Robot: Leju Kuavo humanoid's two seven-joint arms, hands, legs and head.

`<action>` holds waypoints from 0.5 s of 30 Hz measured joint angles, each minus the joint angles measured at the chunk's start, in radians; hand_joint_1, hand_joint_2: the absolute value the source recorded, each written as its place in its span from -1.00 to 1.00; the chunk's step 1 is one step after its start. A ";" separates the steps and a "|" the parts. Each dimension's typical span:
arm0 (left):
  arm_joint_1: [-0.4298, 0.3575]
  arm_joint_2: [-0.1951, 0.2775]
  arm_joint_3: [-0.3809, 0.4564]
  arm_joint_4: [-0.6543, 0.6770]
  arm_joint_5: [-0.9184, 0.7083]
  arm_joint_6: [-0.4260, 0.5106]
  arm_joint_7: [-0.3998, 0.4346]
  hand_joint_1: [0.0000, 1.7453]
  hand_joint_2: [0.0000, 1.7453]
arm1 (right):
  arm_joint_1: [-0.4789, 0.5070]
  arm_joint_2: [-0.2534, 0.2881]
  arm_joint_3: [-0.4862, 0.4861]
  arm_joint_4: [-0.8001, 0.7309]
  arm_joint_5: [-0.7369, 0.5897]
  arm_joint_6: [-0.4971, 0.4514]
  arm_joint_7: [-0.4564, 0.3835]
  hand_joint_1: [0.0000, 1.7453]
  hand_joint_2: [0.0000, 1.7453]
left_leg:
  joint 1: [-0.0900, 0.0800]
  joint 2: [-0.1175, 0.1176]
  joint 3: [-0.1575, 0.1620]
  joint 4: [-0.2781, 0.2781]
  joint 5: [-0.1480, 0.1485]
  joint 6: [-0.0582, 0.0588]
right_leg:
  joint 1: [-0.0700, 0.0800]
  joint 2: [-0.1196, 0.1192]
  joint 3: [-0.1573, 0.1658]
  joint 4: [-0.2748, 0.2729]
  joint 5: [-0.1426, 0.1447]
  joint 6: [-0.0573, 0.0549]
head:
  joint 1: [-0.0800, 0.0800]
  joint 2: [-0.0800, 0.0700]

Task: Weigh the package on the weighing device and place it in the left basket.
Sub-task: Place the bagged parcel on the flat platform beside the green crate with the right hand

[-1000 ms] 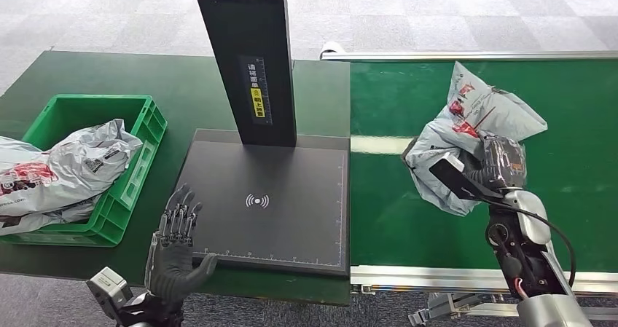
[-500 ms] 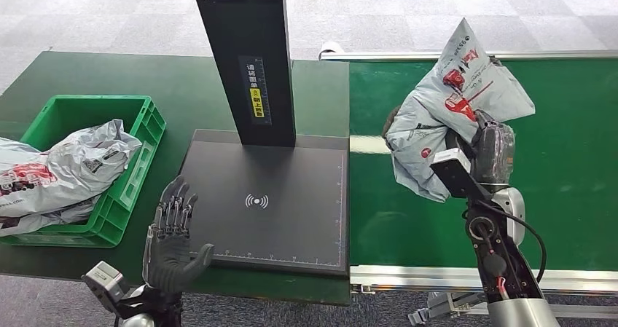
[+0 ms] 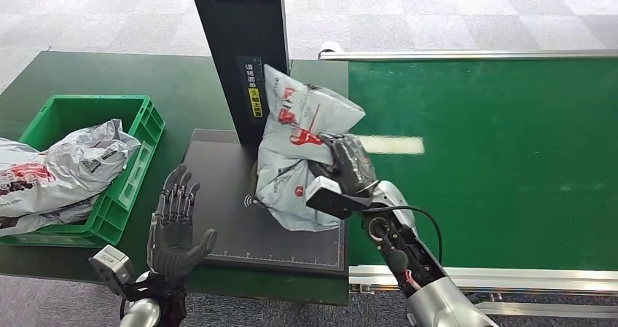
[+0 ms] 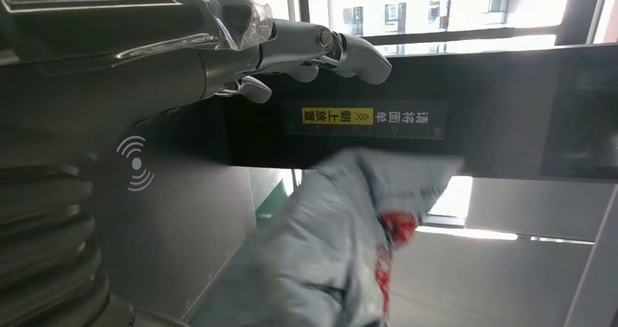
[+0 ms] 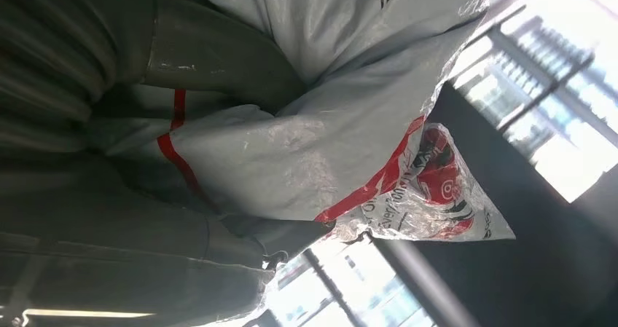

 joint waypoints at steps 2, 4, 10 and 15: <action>-0.004 0.001 -0.001 0.001 0.000 -0.010 0.009 -1.00 1.00 | -0.013 0.032 0.068 0.049 0.044 0.032 -0.001 1.00 1.00 | 0.000 0.000 0.000 0.000 0.000 0.000 | 0.000 0.000 0.000 0.000 0.000 0.000 | 0.000 0.000; -0.011 0.001 -0.004 0.005 -0.003 -0.020 0.019 -1.00 1.00 | -0.024 0.059 0.127 0.095 0.078 0.080 0.011 1.00 1.00 | 0.000 0.000 -0.001 0.000 0.000 0.000 | 0.000 0.000 0.000 0.000 0.000 0.000 | 0.000 0.000; -0.033 0.000 -0.010 0.021 -0.017 -0.032 0.037 -1.00 1.00 | -0.057 0.115 0.276 0.234 0.164 0.194 0.171 1.00 1.00 | -0.001 0.000 -0.001 0.000 0.000 0.000 | -0.001 0.000 0.000 -0.001 0.000 0.000 | 0.000 0.000; -0.040 -0.001 -0.010 0.031 -0.020 -0.035 0.048 -1.00 1.00 | -0.095 0.140 0.315 0.309 0.169 0.199 0.274 0.79 1.00 | -0.001 0.000 0.002 0.000 0.000 0.000 | -0.001 0.000 0.002 -0.001 0.000 0.000 | 0.000 0.000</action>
